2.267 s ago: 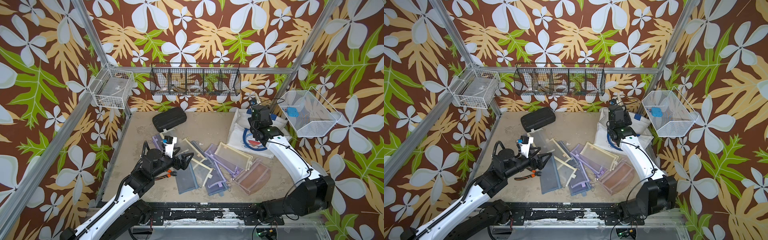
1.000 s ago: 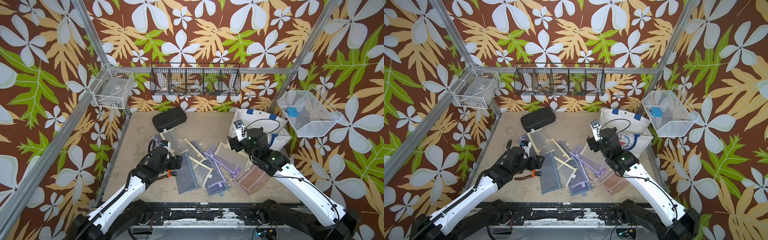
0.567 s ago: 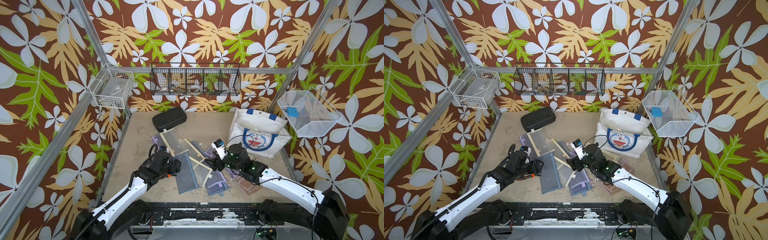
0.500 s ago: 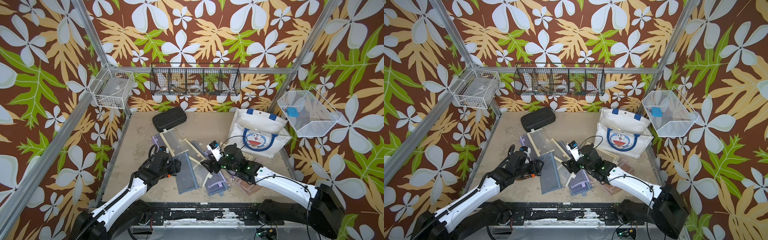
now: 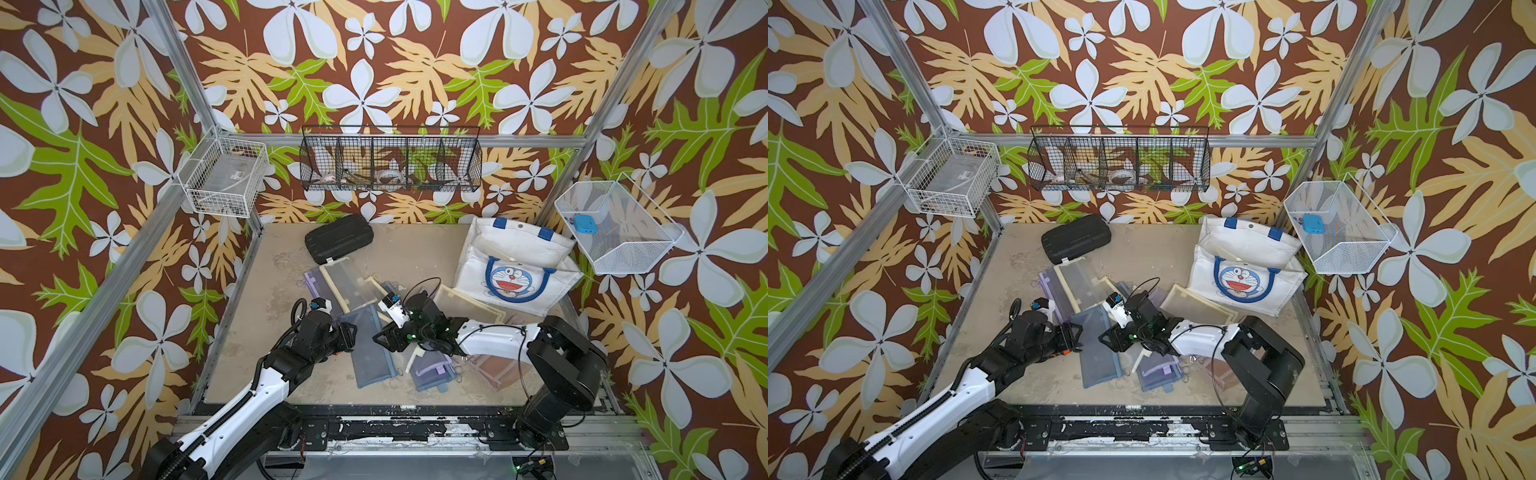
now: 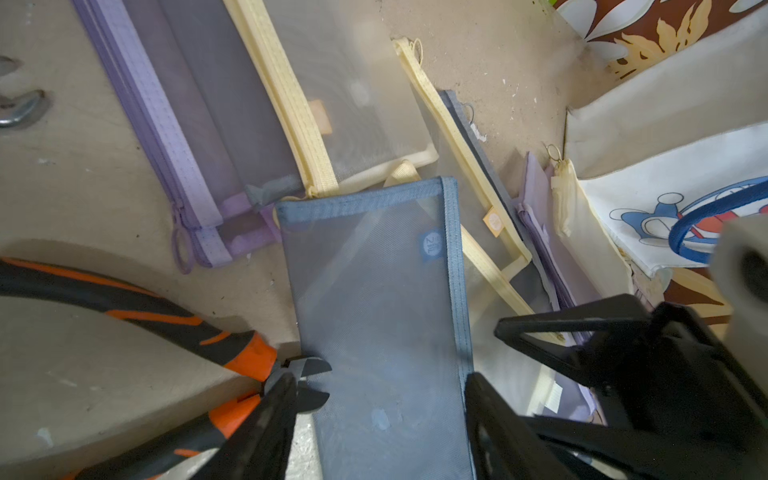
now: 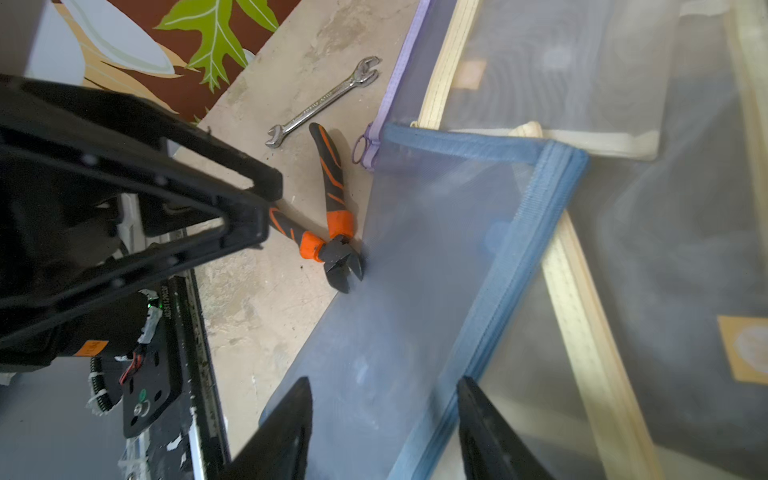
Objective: Put the pencil pouch into the canvas bag
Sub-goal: Pick up the pencil case from the pencil case.
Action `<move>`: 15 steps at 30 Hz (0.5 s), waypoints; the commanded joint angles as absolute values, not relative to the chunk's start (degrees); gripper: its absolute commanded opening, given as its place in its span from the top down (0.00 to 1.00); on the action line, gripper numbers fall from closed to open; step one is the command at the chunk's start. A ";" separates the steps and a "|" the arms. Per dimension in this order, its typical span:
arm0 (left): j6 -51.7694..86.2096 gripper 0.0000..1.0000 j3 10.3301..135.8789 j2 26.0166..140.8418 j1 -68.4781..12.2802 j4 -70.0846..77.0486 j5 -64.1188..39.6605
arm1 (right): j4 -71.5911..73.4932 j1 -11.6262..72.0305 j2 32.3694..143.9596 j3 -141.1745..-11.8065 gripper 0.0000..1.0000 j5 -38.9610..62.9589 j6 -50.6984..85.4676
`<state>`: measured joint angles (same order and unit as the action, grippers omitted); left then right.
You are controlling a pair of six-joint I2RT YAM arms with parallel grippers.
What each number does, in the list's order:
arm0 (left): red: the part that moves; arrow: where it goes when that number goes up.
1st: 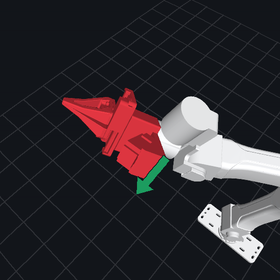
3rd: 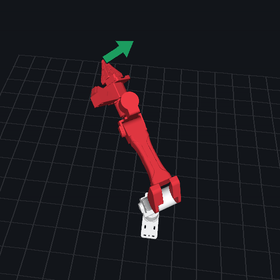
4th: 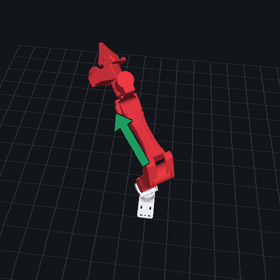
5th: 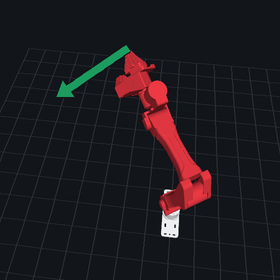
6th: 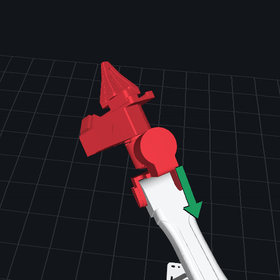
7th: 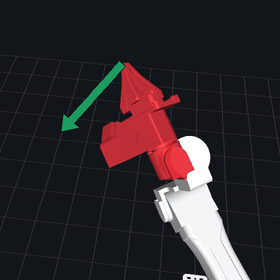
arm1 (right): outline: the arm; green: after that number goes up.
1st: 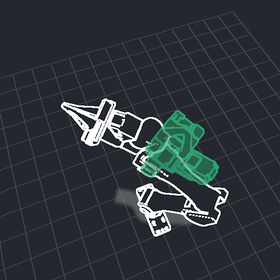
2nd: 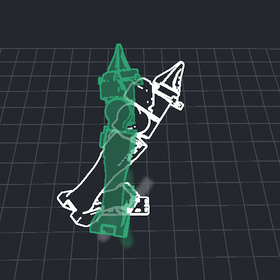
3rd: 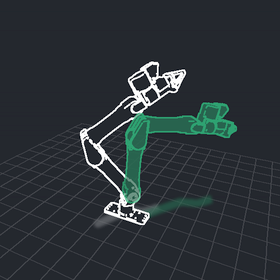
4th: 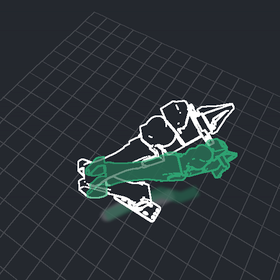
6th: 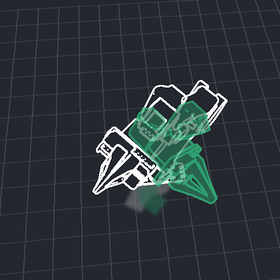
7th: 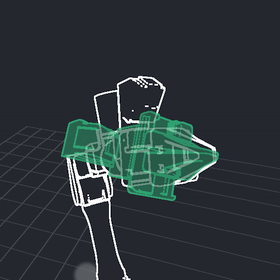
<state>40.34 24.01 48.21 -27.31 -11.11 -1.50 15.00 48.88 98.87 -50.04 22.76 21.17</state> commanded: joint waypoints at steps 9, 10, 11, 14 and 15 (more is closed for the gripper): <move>43.38 0.36 18.80 44.92 -26.18 -6.34 -1.97 | 14.17 49.61 104.18 -54.67 0.46 18.11 23.00; 43.42 0.36 18.26 45.22 -26.19 -5.70 -2.18 | 13.55 49.77 103.50 -54.50 0.45 17.28 22.66; 43.46 0.37 17.90 45.41 -26.11 -5.34 -2.28 | 12.80 49.83 102.89 -54.30 0.45 16.46 22.35; 43.26 0.41 17.37 46.53 -26.02 -4.24 -2.50 | 10.48 49.92 99.83 -53.04 0.43 13.69 21.33; 43.24 0.42 17.16 46.92 -25.93 -3.76 -2.69 | 9.74 49.92 98.75 -52.50 0.43 12.74 20.95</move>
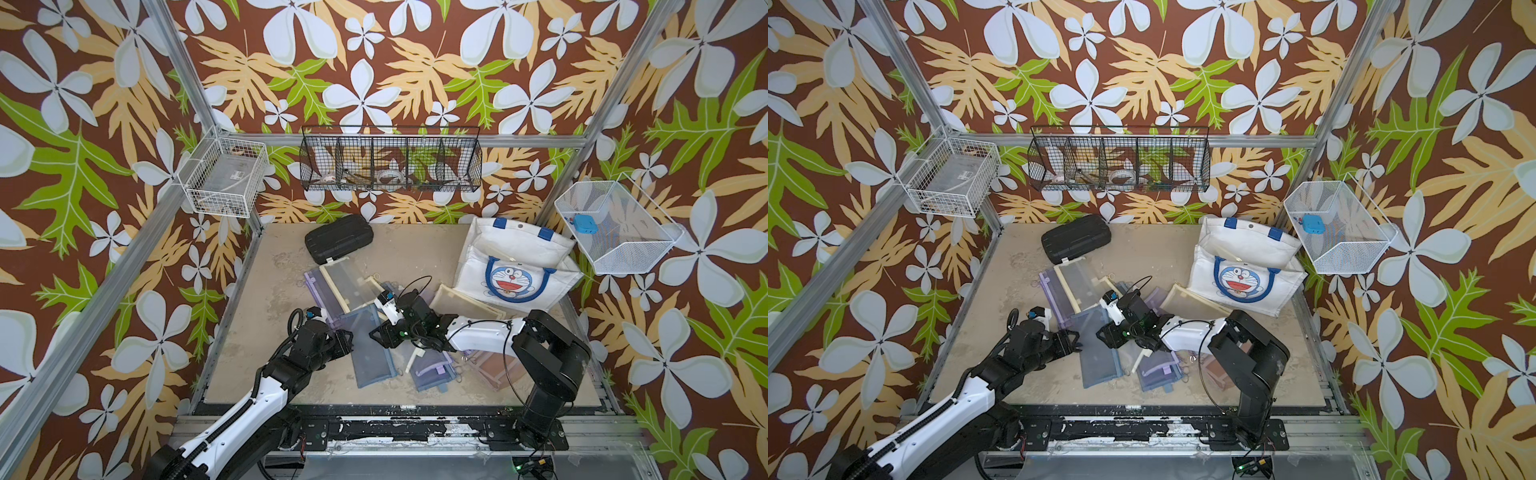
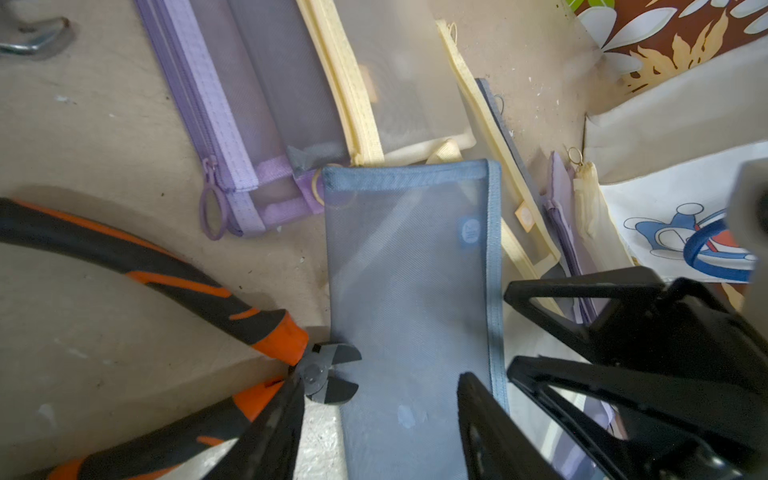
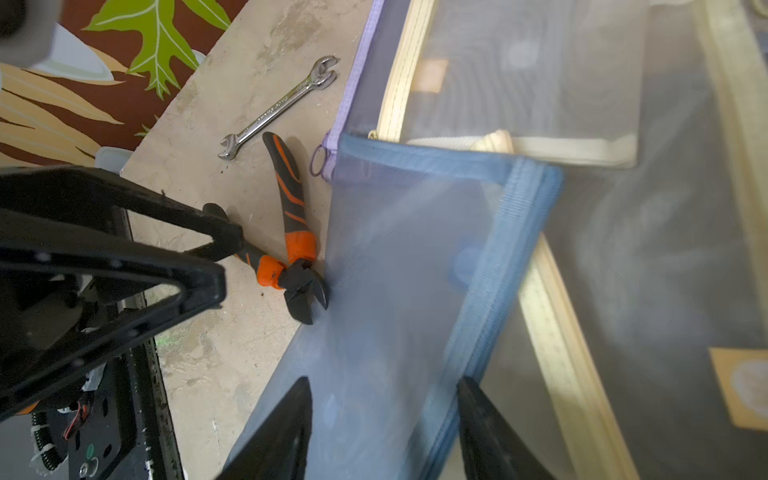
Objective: Put the pencil pouch into the canvas bag
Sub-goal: Pick up the pencil case from the pencil case.
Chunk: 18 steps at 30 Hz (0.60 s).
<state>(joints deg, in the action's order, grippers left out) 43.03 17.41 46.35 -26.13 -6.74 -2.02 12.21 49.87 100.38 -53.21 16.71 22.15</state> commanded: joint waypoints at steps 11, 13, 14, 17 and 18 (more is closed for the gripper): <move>43.36 0.45 16.45 48.91 -25.84 -1.67 -3.25 | 13.54 49.92 105.38 -53.44 0.45 15.47 22.68; 43.42 0.45 15.81 48.54 -25.84 -1.58 -3.13 | 14.34 49.92 106.04 -53.70 0.46 15.76 22.83; 43.51 0.46 15.64 48.52 -25.84 -1.59 -2.99 | 14.79 49.92 106.08 -53.90 0.46 16.26 22.98; 43.76 0.46 14.67 48.95 -25.84 -0.93 -2.98 | 16.36 50.01 106.35 -54.01 0.48 17.93 23.67; 43.87 0.46 14.51 49.19 -25.84 -0.62 -3.06 | 16.93 50.01 106.41 -53.97 0.51 18.52 23.98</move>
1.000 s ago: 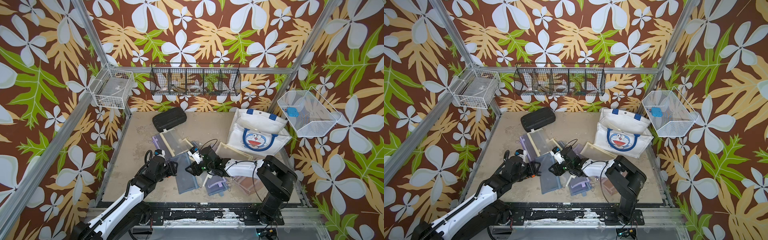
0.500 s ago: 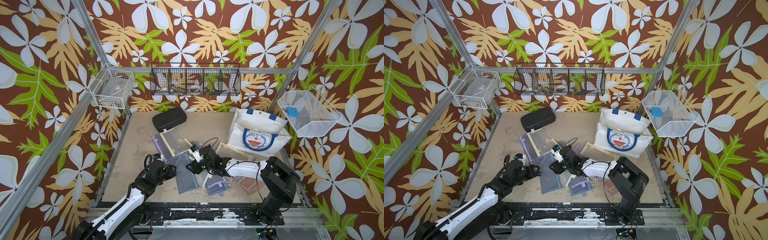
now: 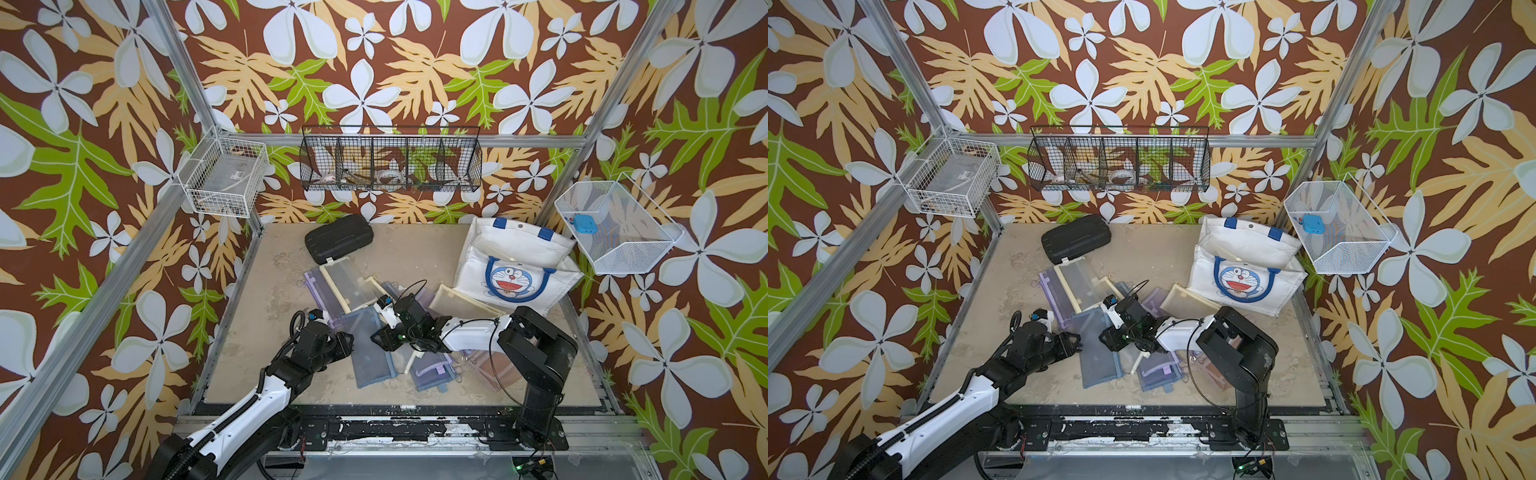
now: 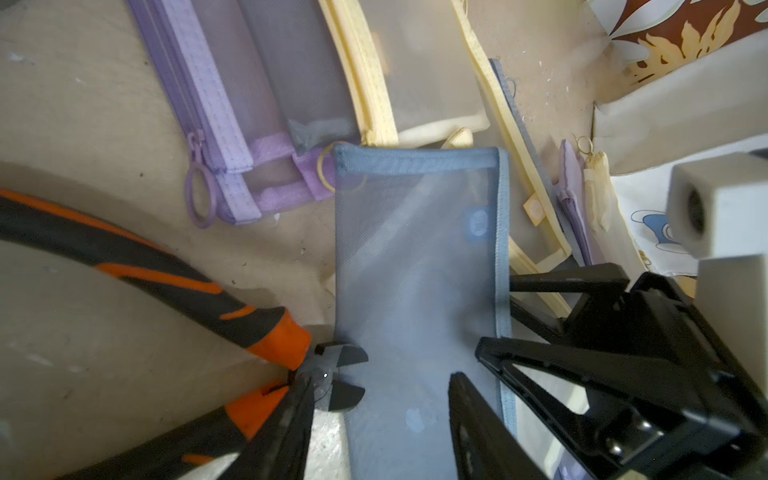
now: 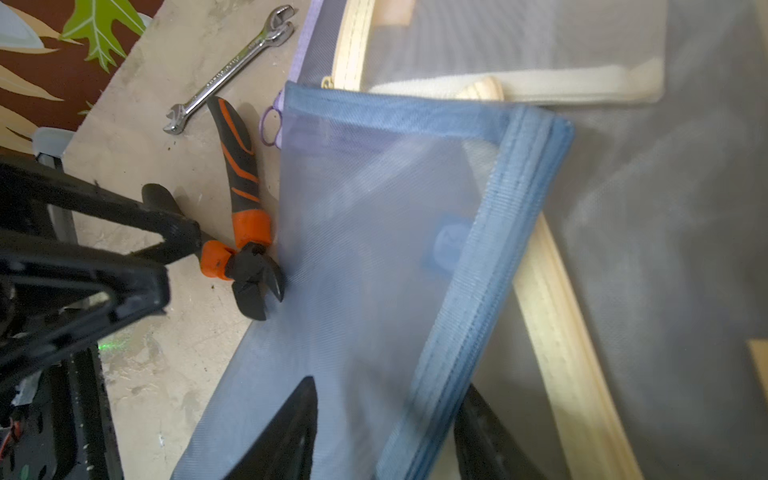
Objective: Put the pencil pouch into the canvas bag
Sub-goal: Pick up the pencil case from the pencil case, then place the pencil case in the canvas bag.
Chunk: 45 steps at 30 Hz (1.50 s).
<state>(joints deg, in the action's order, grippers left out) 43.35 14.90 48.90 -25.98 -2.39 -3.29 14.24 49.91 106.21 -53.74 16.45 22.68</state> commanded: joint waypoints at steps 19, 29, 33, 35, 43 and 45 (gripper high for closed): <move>40.76 0.52 18.97 41.77 -25.84 -5.28 -2.94 | 13.75 51.50 95.27 -51.91 1.00 16.34 17.71; 33.52 0.49 29.40 35.94 -25.84 -11.34 -3.39 | -10.37 50.62 76.88 -67.15 1.00 -5.97 -5.23; 33.66 0.48 28.93 36.18 -25.83 -8.88 -5.79 | -18.60 45.57 75.89 -78.20 1.00 -16.93 -15.98; 33.68 0.48 28.59 36.58 -25.84 -7.90 -7.13 | -20.14 42.44 75.49 -82.38 1.00 -21.71 -20.83; 33.25 0.47 27.18 38.20 -25.84 -3.91 -12.18 | -9.35 34.28 76.47 -88.44 1.00 -41.70 -41.25; 33.05 0.47 27.16 38.73 -25.84 -3.17 -12.98 | -7.28 30.41 78.06 -89.12 1.00 -44.28 -43.84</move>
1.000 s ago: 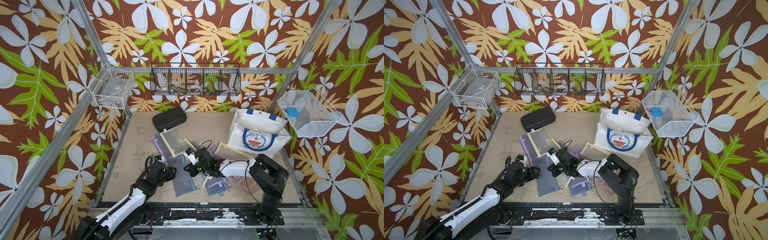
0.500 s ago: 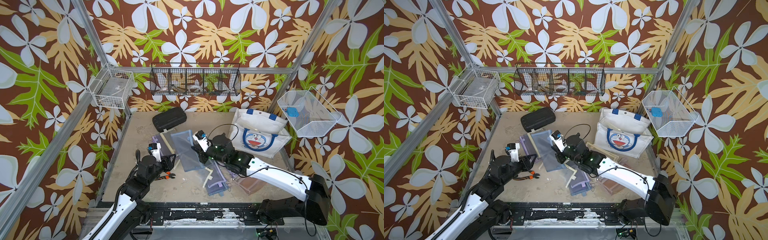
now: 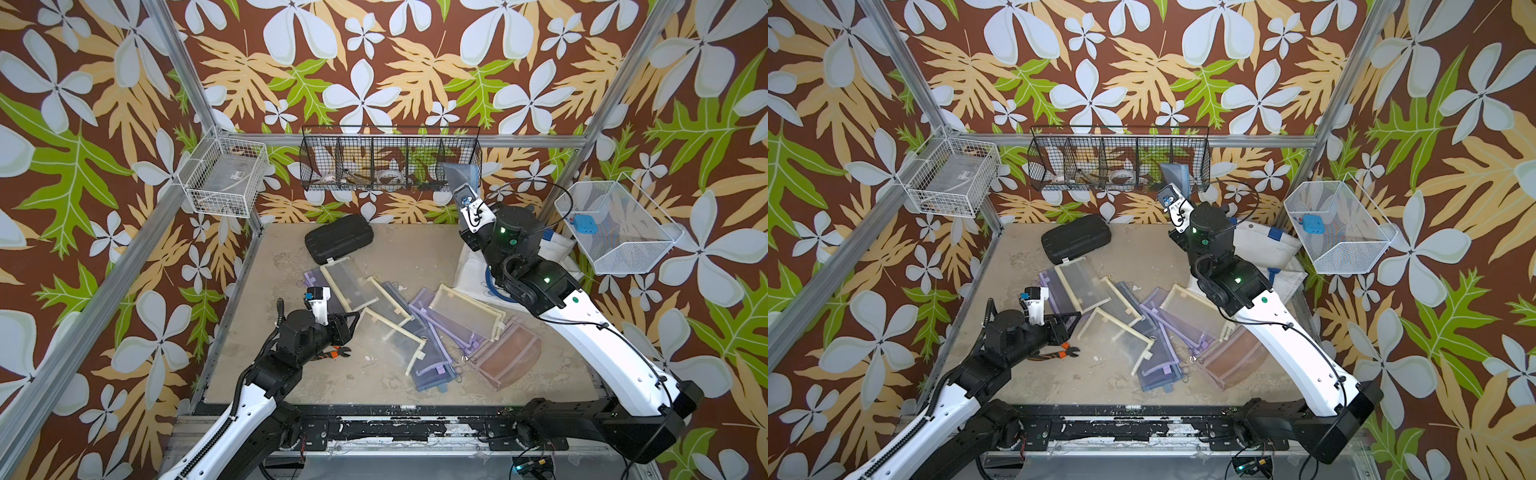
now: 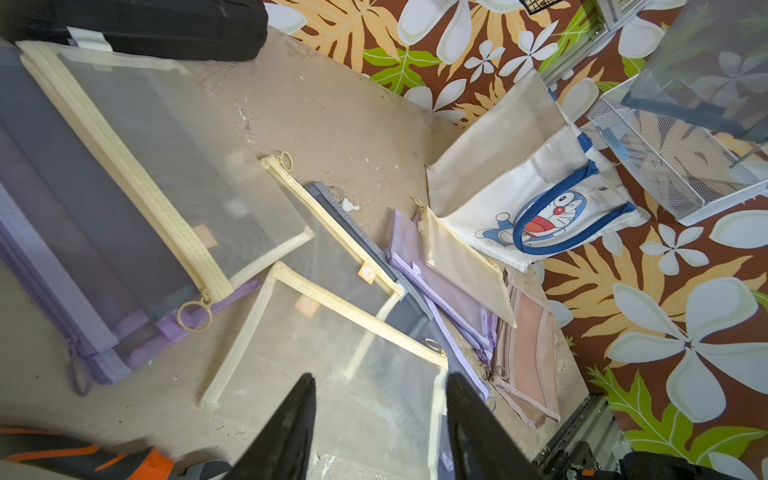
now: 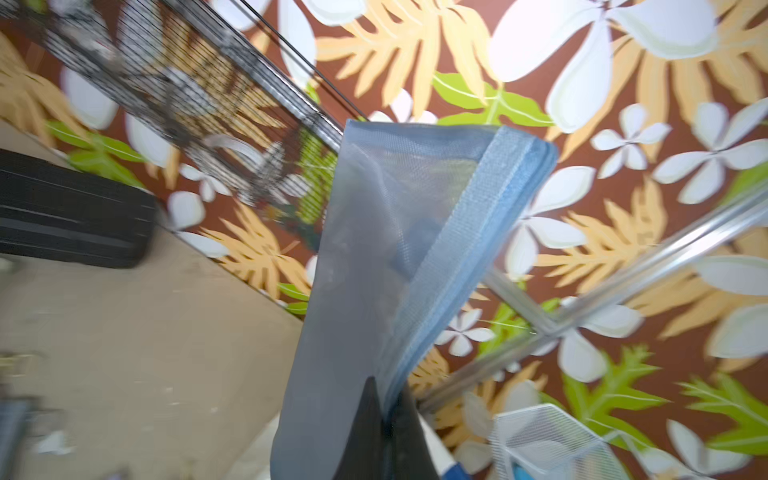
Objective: Put the pencil pouch into the canvas bag
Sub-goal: Place the pencil case in the canvas bag.
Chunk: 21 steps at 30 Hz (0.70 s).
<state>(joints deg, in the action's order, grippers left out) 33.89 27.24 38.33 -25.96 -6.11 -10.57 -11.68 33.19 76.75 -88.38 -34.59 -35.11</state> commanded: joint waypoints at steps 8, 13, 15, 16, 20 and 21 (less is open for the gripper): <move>33.51 0.46 27.09 39.98 -25.80 -0.19 -15.80 | -0.70 18.16 76.34 -78.40 1.00 -41.10 -45.64; 34.54 0.46 26.41 41.22 -25.84 2.46 -17.94 | 3.39 12.61 73.56 -69.27 1.00 -35.57 -46.50; 34.83 0.45 26.46 41.57 -25.84 2.69 -18.43 | 0.05 10.21 73.04 -69.46 1.00 -30.27 -45.10; 34.99 0.45 26.46 41.62 -25.84 2.80 -18.54 | -1.14 9.63 73.04 -69.48 1.00 -29.18 -45.14; 35.79 0.45 25.86 41.62 -25.84 4.32 -19.95 | -4.05 8.51 72.44 -68.08 1.00 -25.84 -48.23; 35.86 0.45 25.84 41.72 -25.84 4.51 -20.33 | -5.14 8.06 72.18 -67.75 1.00 -23.91 -48.74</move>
<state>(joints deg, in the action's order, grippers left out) 34.85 26.02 41.60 -25.96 1.74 -18.48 -2.72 8.84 72.71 -68.34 -29.41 -46.98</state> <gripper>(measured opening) 0.550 0.049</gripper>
